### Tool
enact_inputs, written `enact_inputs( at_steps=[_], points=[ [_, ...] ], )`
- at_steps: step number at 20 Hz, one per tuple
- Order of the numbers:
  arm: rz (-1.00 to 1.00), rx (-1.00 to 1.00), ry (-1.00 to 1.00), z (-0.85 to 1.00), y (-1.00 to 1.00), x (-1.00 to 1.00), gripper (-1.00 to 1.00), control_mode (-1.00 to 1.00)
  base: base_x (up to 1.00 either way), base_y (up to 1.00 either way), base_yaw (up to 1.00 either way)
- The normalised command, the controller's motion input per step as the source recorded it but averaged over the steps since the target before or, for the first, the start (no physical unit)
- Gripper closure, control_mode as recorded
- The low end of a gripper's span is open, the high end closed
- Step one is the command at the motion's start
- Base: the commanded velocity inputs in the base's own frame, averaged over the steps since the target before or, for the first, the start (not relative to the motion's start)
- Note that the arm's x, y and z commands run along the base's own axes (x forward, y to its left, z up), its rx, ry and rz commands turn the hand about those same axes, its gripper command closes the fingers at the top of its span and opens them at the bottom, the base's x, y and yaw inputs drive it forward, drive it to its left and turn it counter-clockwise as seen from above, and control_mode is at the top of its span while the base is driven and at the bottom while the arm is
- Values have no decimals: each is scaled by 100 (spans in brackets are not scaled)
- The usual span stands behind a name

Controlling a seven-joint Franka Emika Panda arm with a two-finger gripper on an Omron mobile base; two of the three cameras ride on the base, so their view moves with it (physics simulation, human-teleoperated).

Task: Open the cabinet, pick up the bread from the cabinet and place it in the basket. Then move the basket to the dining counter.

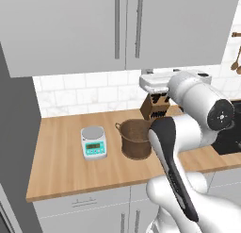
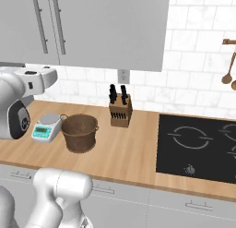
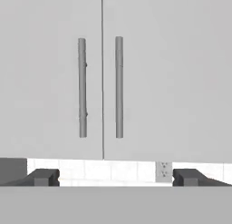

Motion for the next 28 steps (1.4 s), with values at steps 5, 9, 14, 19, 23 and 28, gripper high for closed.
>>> enact_inputs(
  at_steps=[5,9,14,19,23,28],
  points=[
    [-1,2,-3,45,58,1,-100,-100,0,0,0],
    [0,0,-5,24,53,28,-100,-100,0,0,0],
    [-2,0,-9,0,58,60,-100,-100,0,0,0],
    [-1,0,-12,-10,0,70,-100,-100,0,0,0],
    [-2,0,-15,-28,-9,56,-100,-100,0,0,0],
    [-2,1,-1,0,-5,37,-100,-100,0,0,0]
  ],
)
